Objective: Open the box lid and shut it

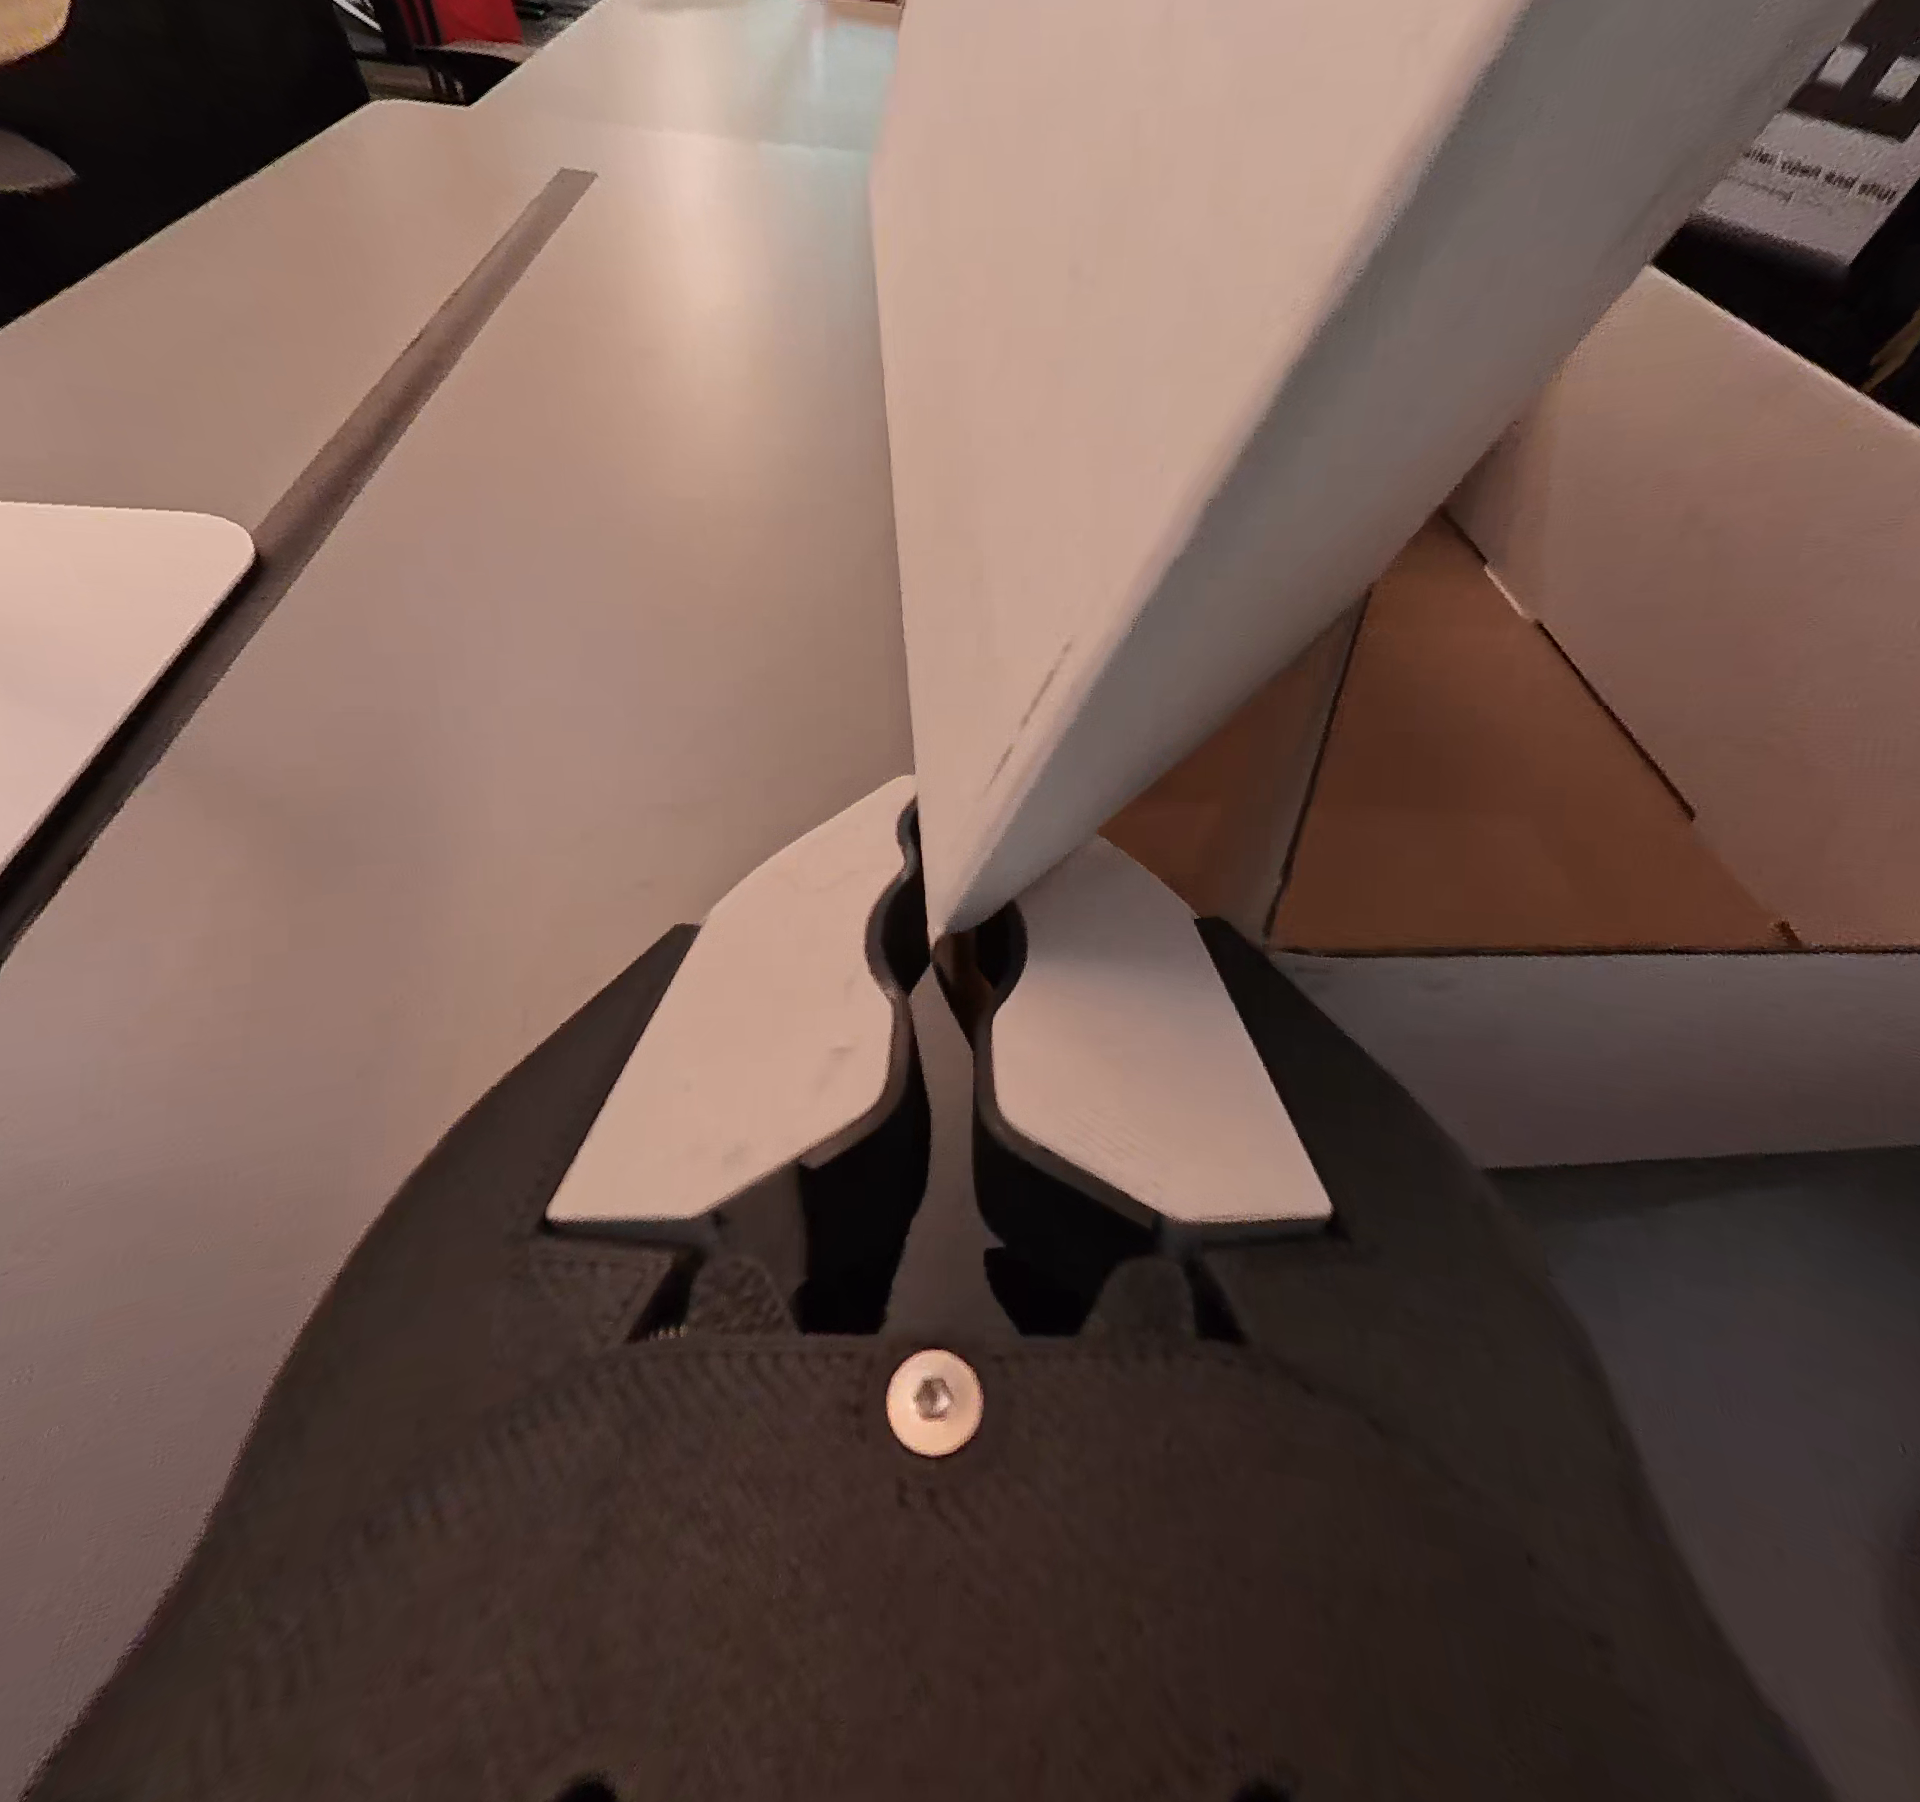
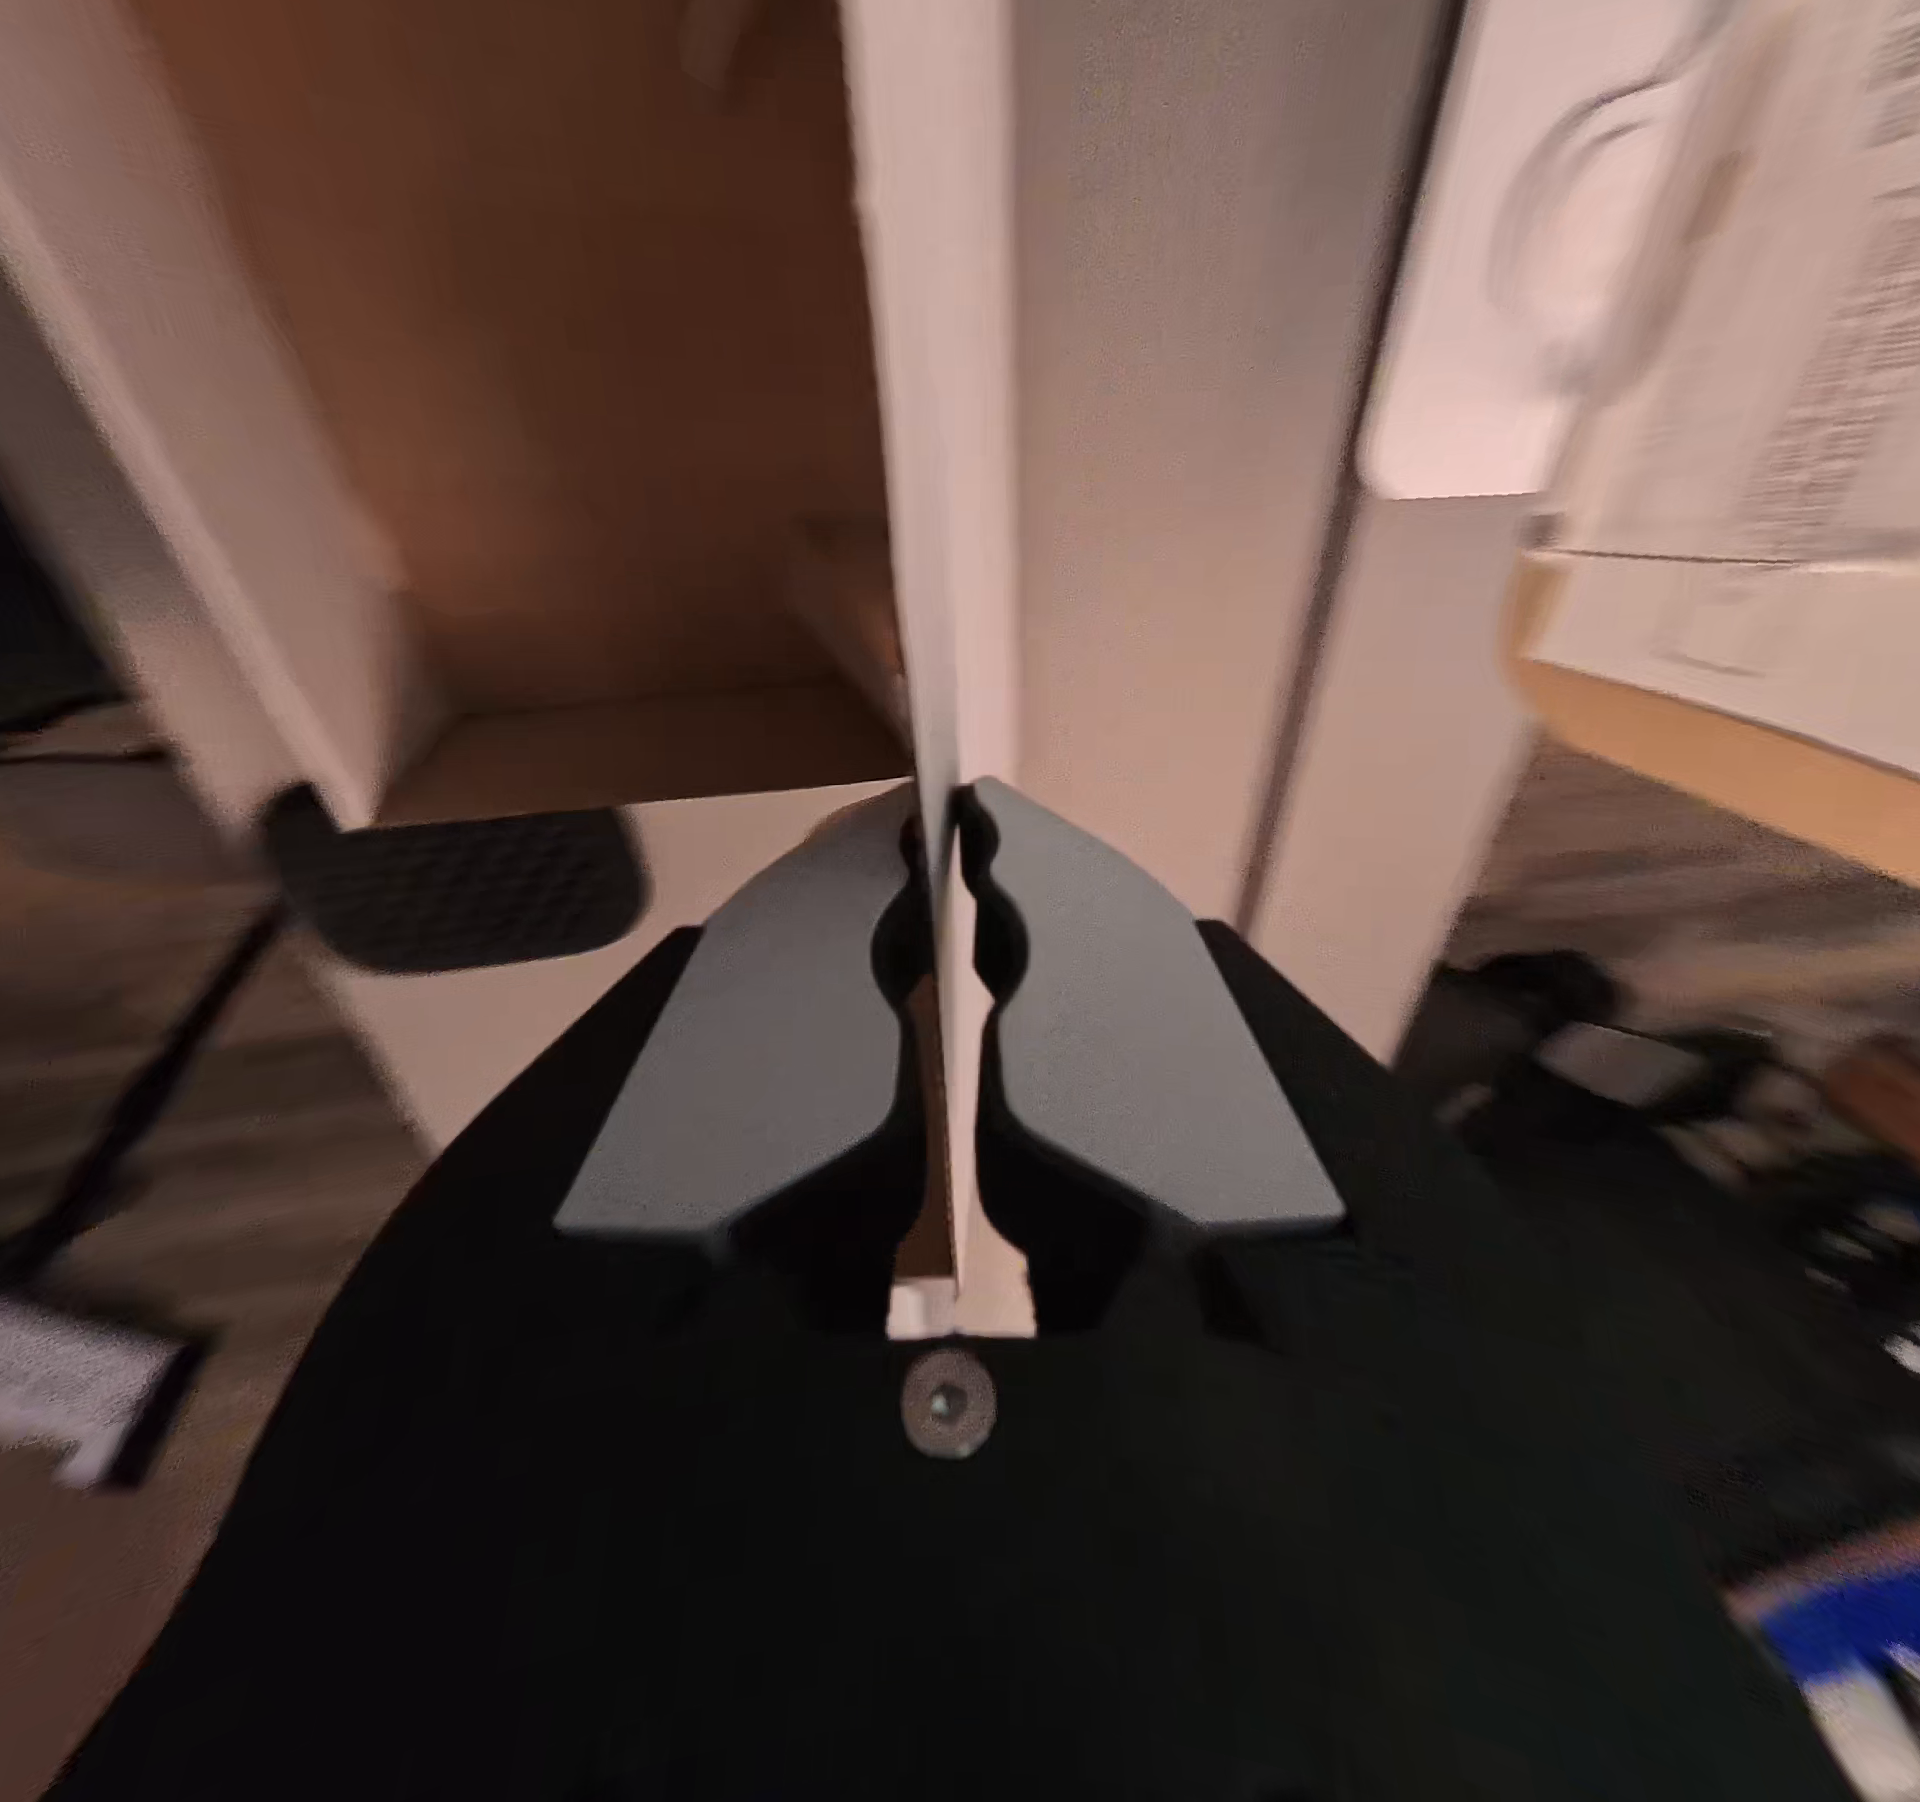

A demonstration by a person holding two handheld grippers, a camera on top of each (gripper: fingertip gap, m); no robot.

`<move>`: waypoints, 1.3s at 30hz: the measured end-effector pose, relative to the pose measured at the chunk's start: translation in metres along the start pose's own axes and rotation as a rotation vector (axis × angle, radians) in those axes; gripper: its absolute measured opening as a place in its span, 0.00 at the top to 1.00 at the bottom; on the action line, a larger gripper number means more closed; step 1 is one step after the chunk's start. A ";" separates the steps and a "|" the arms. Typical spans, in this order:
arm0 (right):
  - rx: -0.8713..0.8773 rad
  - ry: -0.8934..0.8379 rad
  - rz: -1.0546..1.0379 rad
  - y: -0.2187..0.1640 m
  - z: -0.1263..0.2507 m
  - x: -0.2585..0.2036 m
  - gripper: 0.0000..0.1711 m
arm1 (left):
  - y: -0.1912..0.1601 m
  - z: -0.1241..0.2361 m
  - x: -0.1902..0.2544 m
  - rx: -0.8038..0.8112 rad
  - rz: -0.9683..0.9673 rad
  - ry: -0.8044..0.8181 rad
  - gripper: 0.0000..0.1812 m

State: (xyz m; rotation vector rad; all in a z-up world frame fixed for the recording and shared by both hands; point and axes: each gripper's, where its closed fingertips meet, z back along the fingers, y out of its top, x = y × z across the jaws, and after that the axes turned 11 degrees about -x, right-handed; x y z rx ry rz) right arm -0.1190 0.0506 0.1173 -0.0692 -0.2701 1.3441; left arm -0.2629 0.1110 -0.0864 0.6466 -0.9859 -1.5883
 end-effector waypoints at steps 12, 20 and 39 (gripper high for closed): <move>0.060 0.488 -0.242 -0.024 0.016 0.021 0.98 | 0.022 -0.006 0.007 0.048 -0.029 -0.060 0.93; 0.132 0.695 -0.329 -0.042 -0.008 0.027 0.98 | 0.019 -0.042 0.029 -0.032 -0.032 -0.300 0.89; 0.304 1.172 -0.441 -0.085 -0.075 0.038 0.95 | 0.029 -0.053 0.069 -0.103 -0.296 -0.287 0.95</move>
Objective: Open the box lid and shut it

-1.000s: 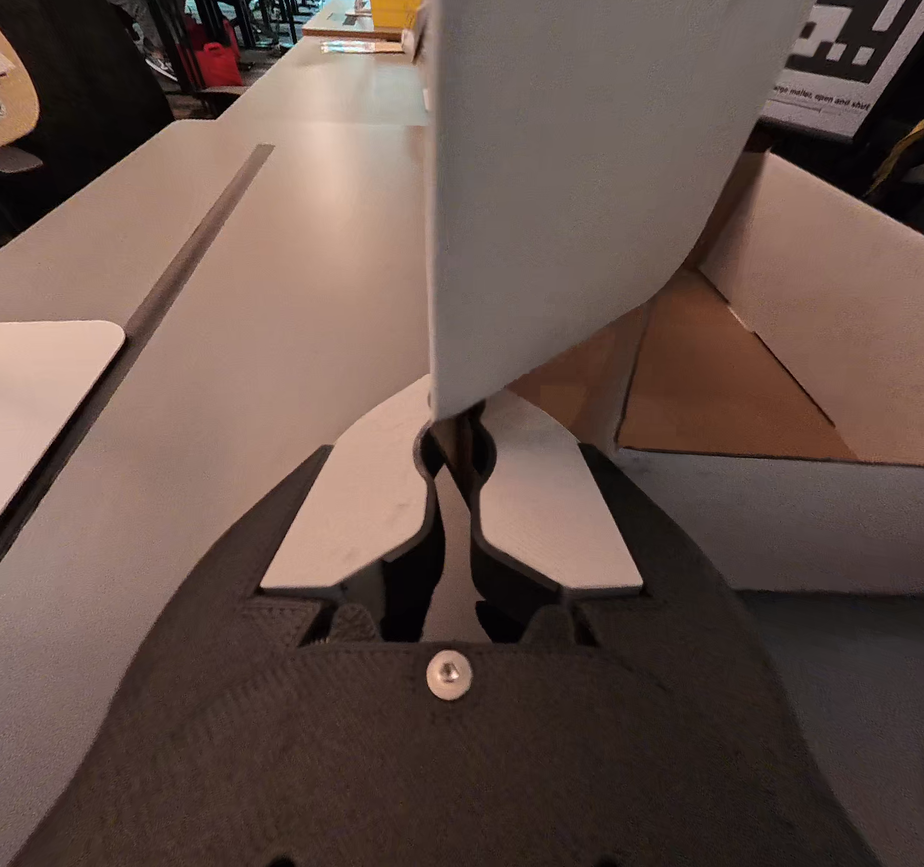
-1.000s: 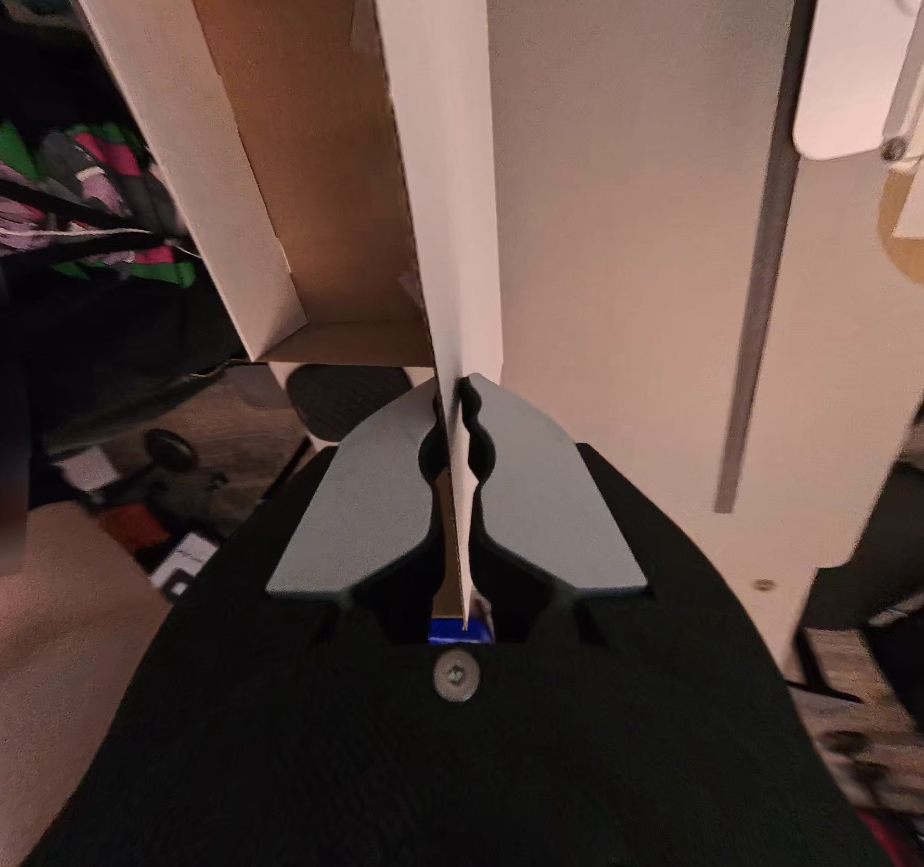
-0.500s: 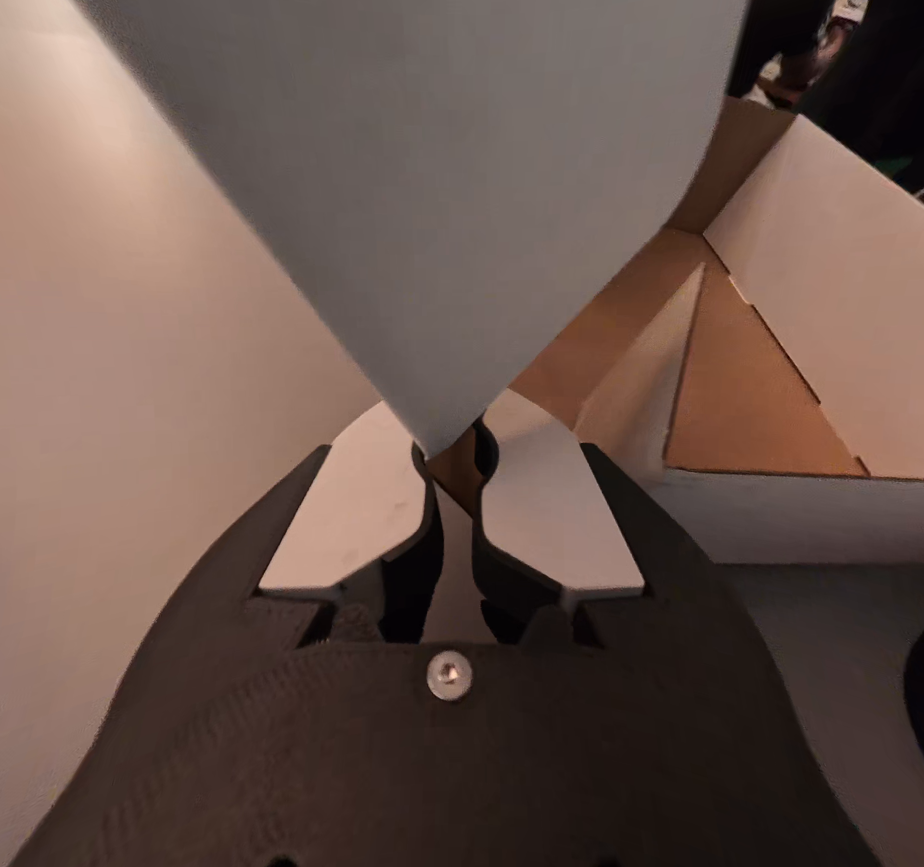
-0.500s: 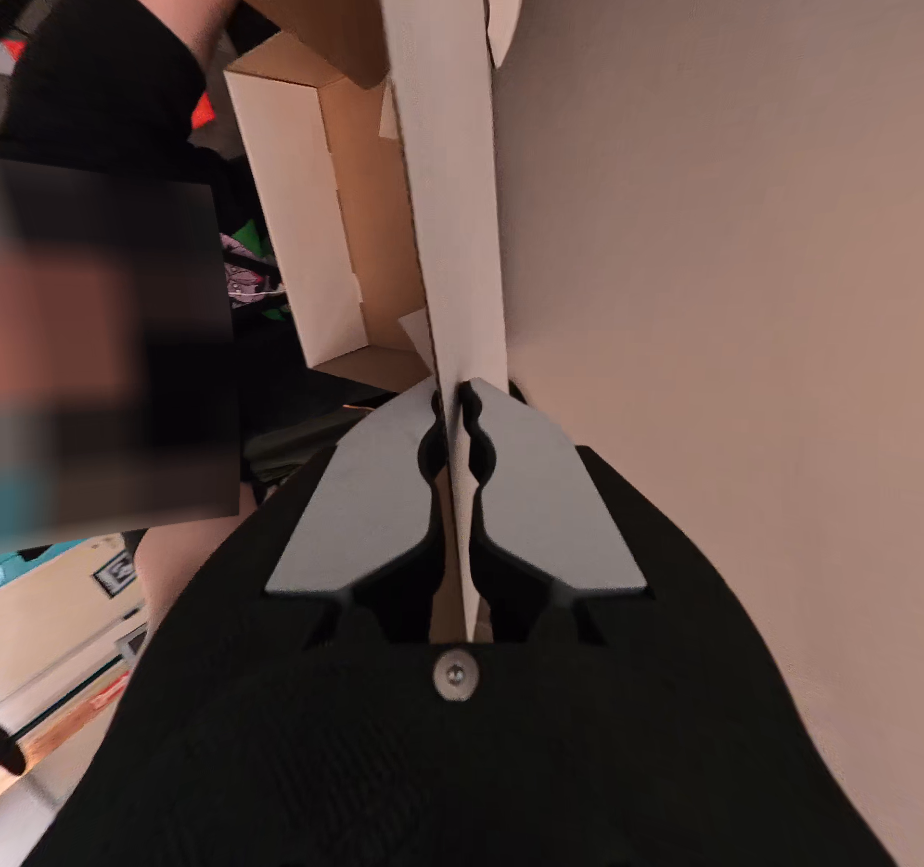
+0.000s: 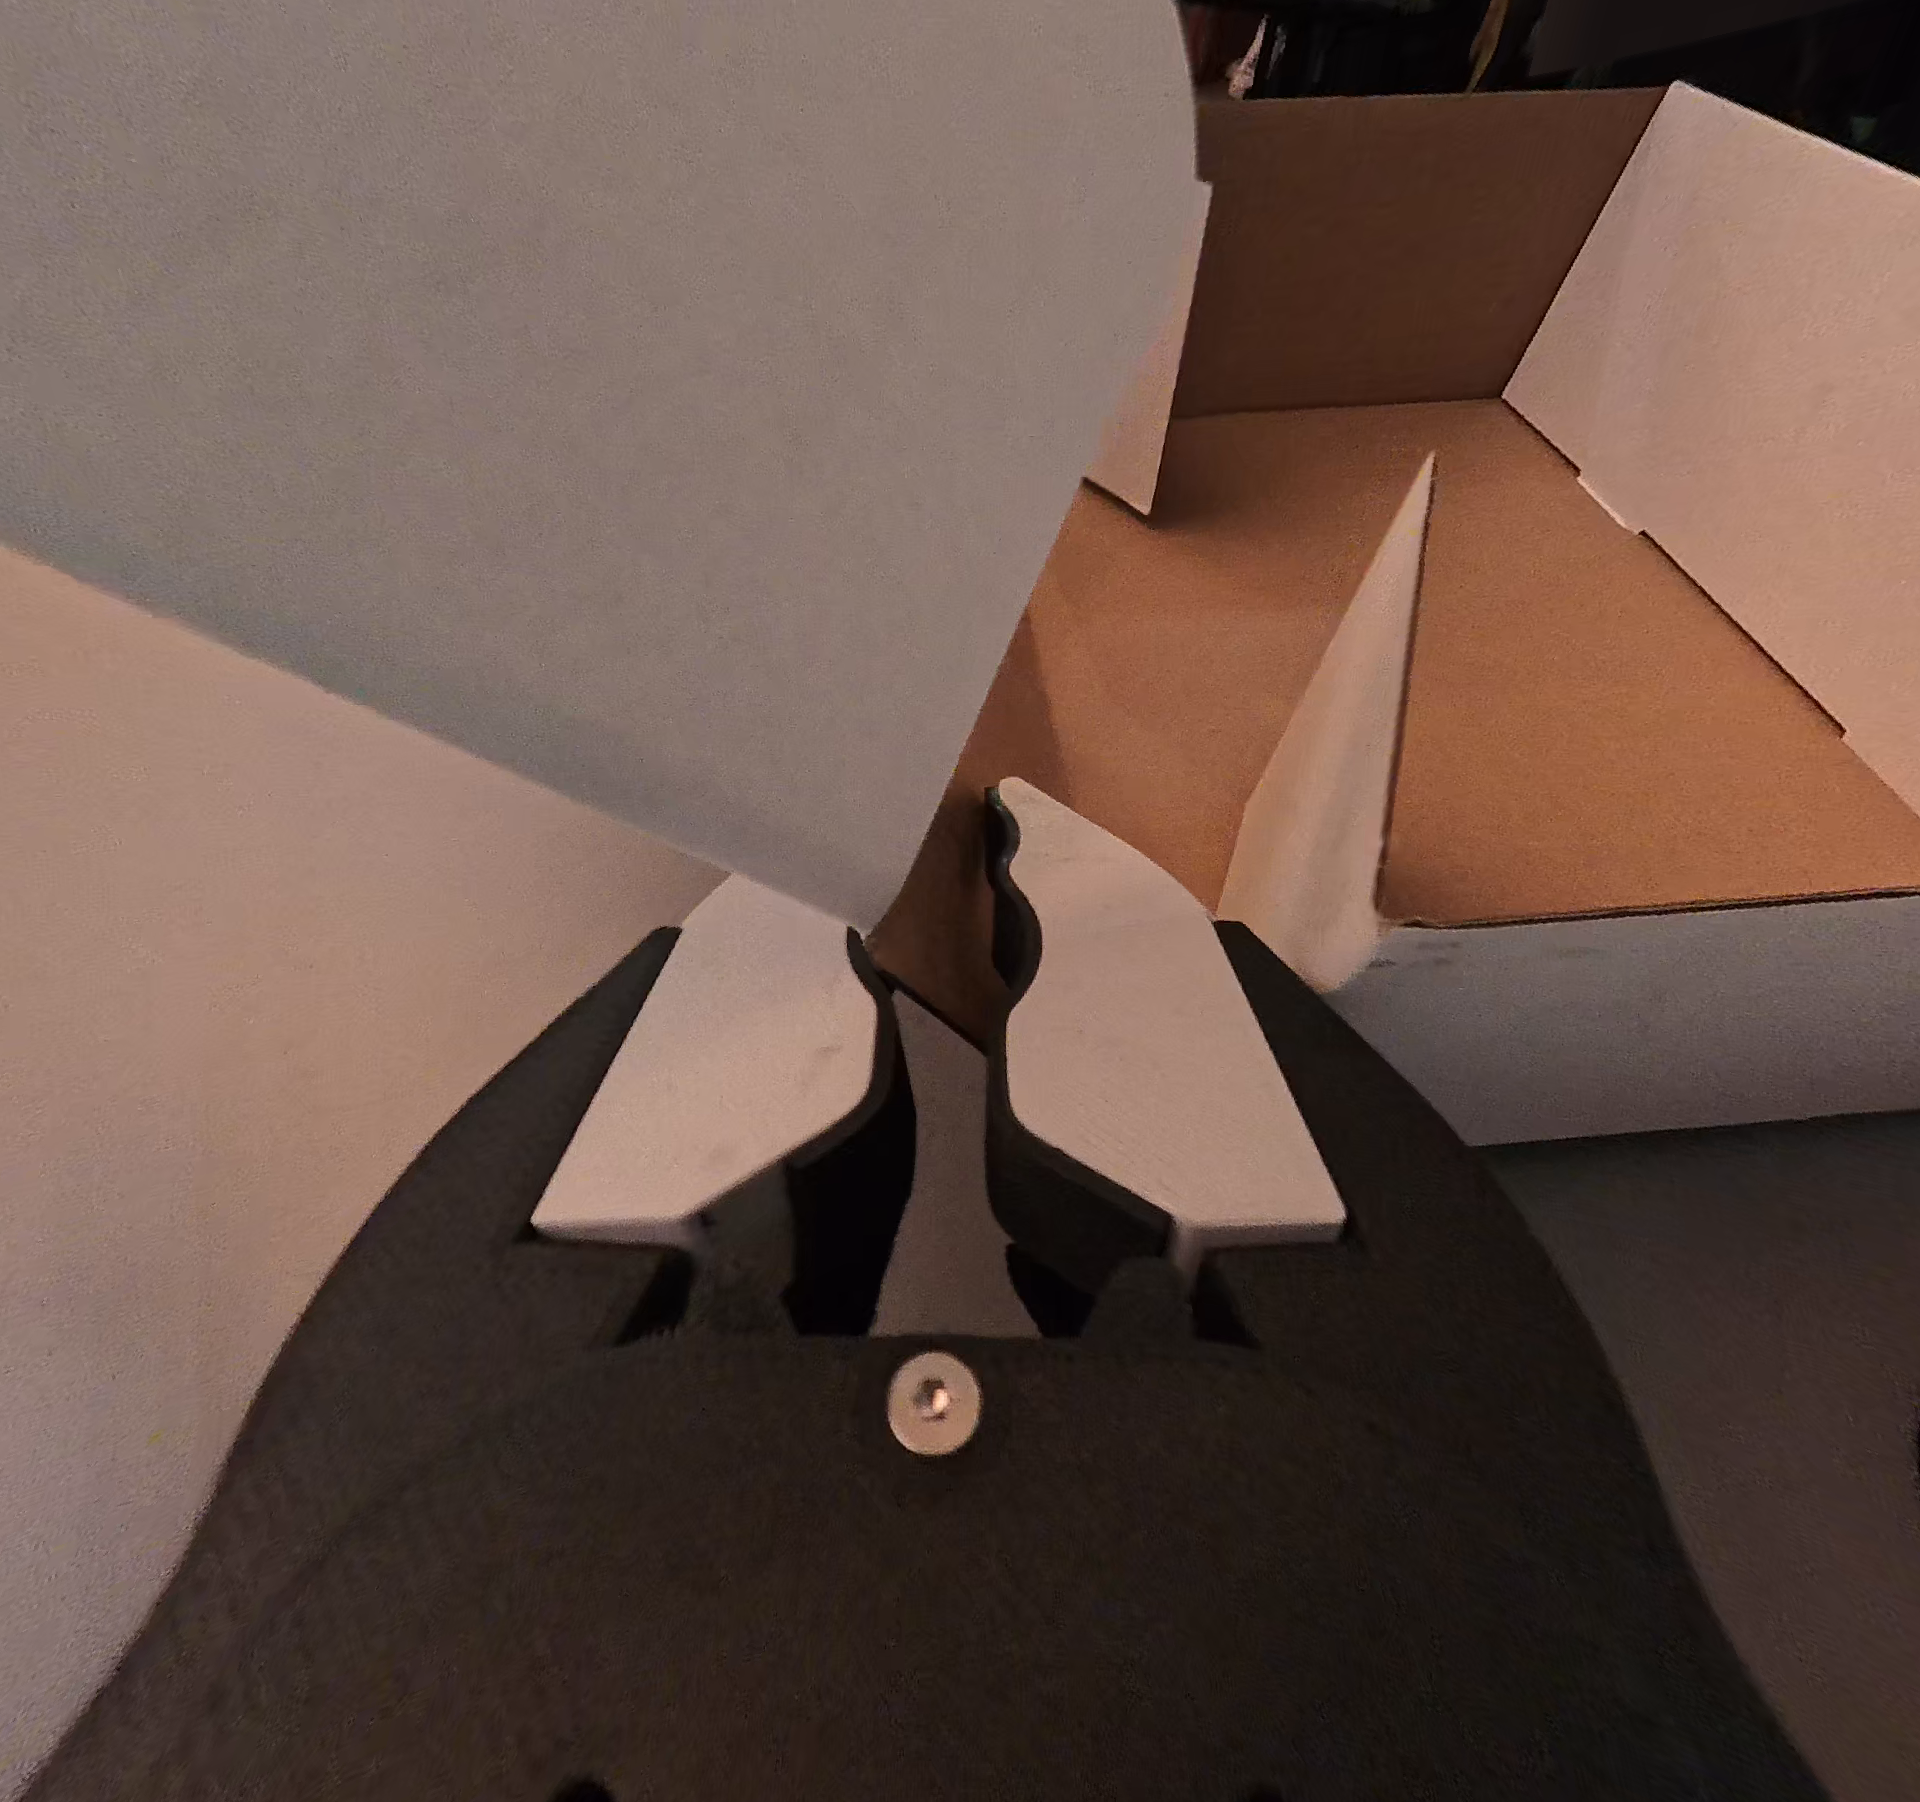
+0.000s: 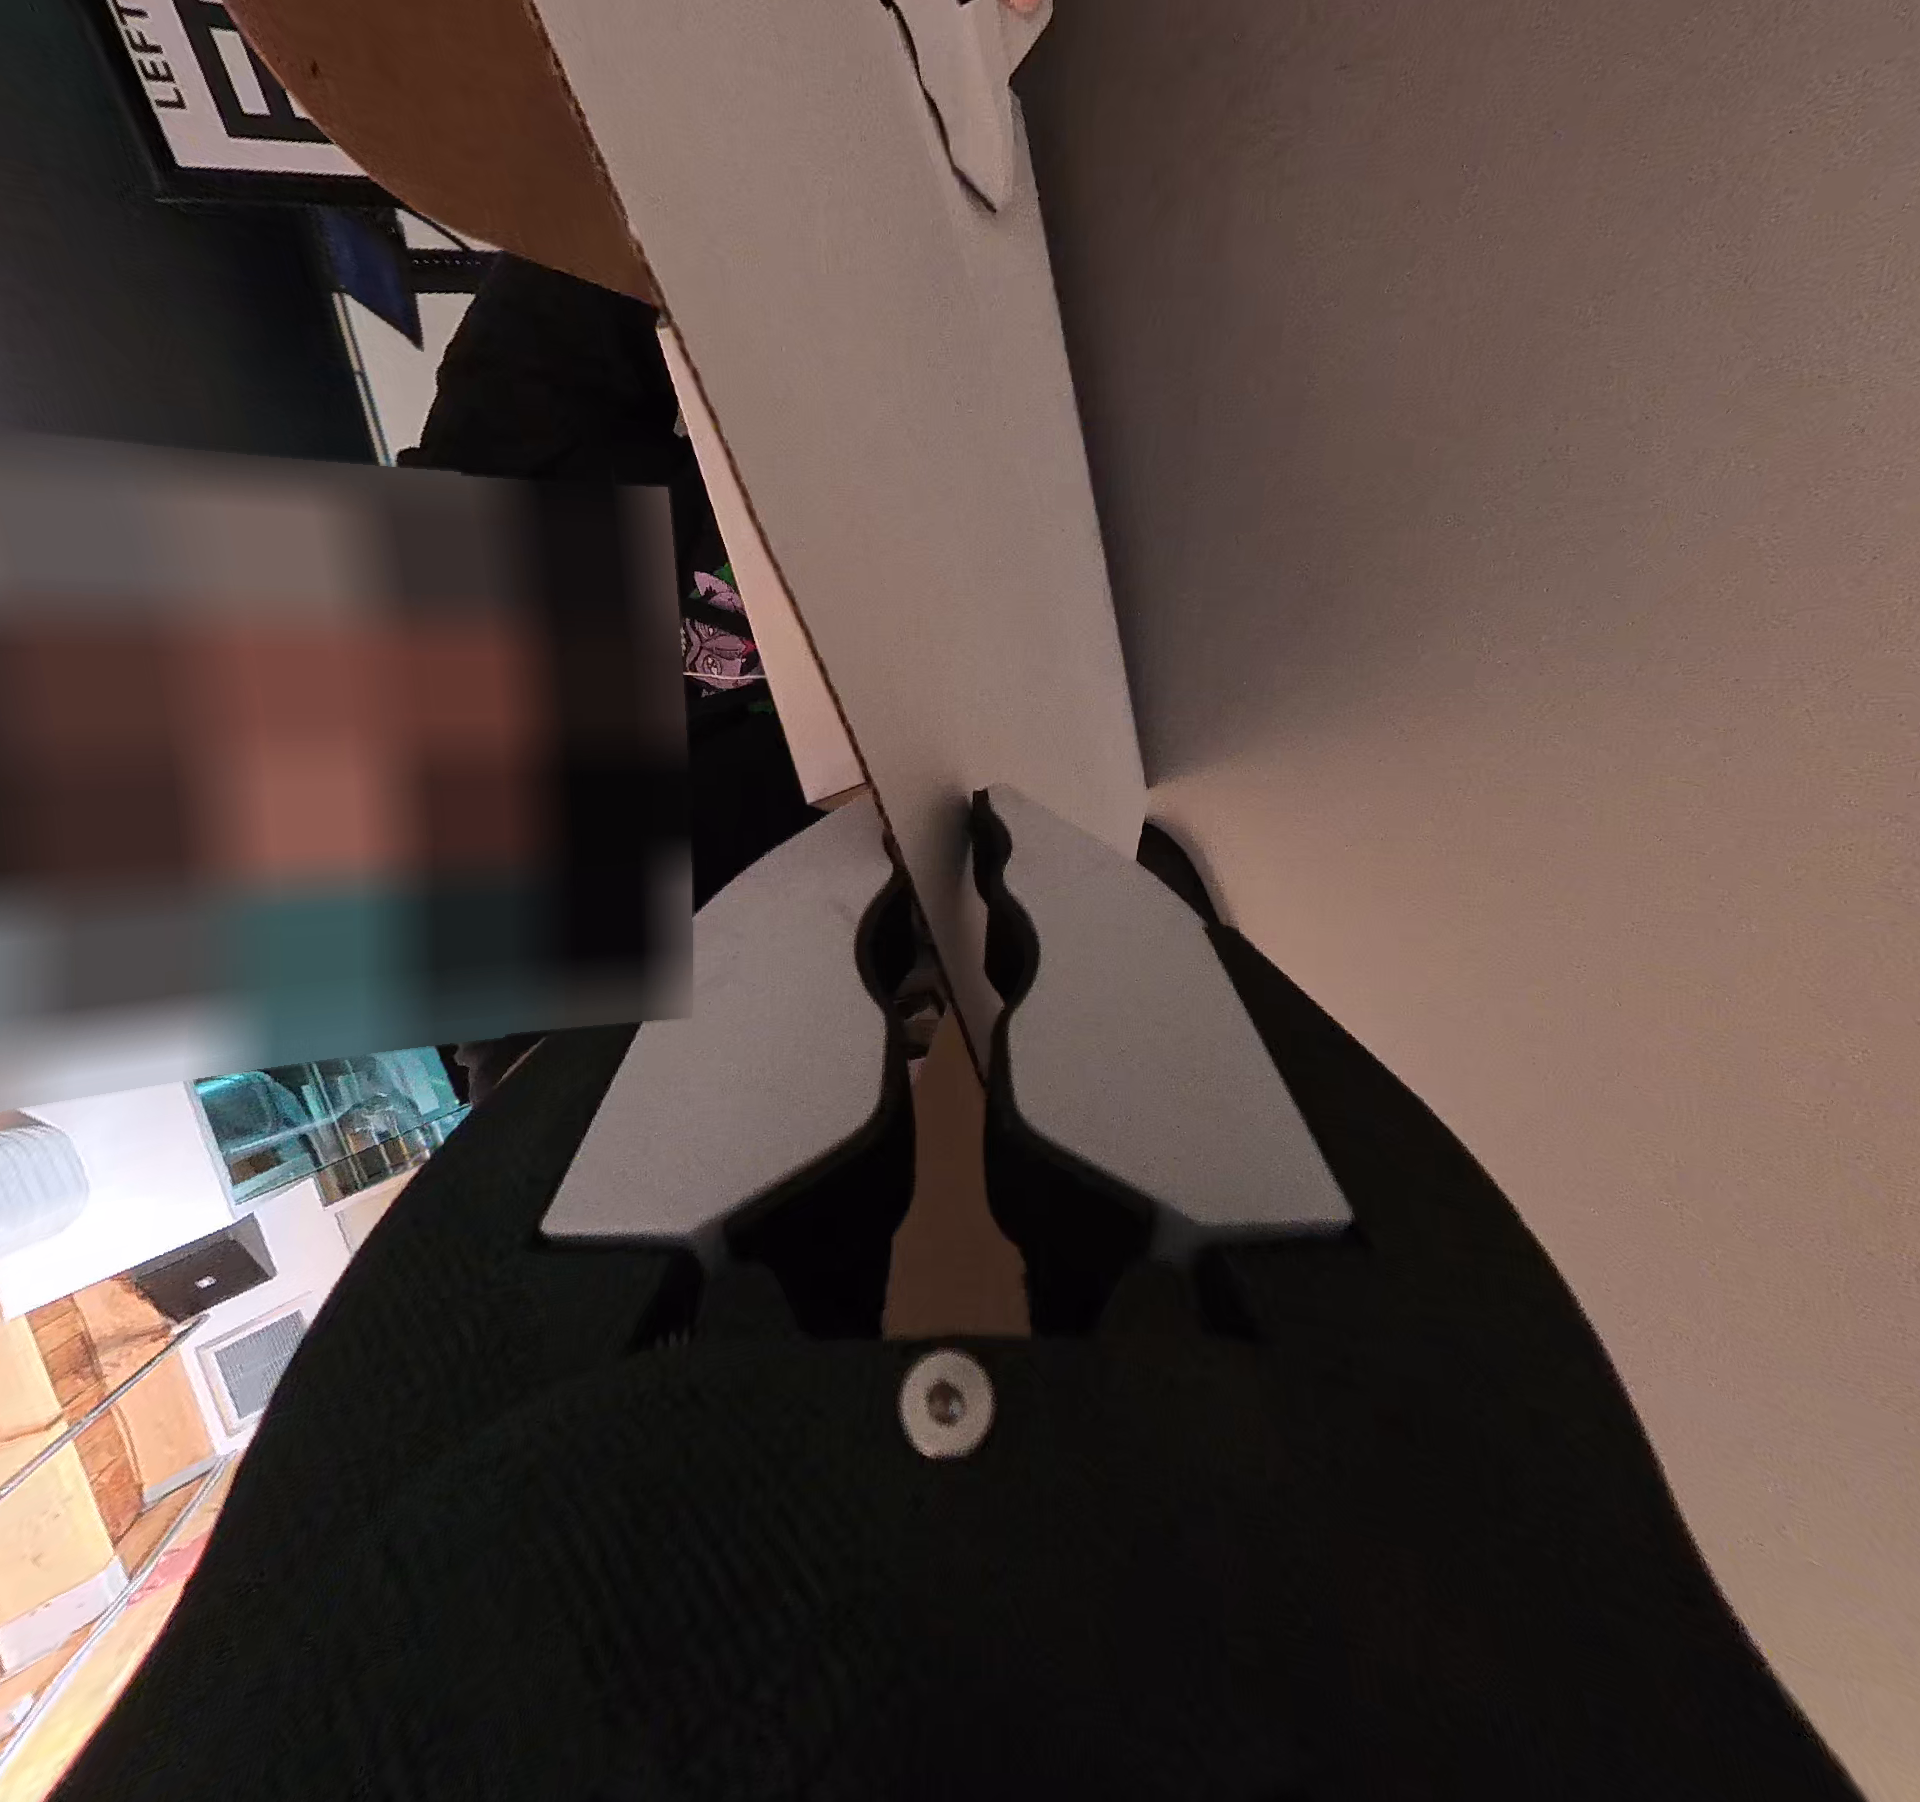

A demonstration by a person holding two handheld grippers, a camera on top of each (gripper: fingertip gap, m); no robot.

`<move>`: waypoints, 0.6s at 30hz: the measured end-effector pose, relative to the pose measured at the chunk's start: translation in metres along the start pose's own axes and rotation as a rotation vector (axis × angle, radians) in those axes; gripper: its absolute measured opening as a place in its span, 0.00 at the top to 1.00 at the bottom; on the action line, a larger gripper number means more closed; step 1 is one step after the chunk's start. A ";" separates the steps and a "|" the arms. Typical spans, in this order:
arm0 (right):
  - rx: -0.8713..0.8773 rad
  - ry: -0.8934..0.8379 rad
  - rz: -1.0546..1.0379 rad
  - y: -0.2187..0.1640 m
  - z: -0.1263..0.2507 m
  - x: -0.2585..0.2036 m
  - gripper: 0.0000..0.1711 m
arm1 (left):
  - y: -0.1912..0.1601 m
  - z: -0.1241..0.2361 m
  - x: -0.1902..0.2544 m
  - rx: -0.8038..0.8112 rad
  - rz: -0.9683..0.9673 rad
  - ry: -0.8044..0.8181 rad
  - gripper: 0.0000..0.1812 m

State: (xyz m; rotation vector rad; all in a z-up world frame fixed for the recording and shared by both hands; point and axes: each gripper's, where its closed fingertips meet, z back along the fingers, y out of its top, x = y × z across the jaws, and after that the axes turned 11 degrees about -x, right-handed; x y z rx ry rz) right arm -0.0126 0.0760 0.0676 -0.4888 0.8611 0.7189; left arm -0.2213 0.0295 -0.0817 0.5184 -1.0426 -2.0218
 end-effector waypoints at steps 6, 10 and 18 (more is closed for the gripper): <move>0.000 -0.001 0.013 0.004 0.003 0.007 0.95 | -0.007 -0.002 -0.006 0.006 0.121 -0.036 0.94; 0.006 -0.091 0.019 0.007 0.005 0.014 0.96 | -0.009 -0.010 -0.007 0.036 0.155 -0.068 0.93; 0.012 -0.099 0.069 -0.003 0.001 -0.003 0.96 | -0.007 -0.018 -0.006 0.048 0.199 -0.074 0.94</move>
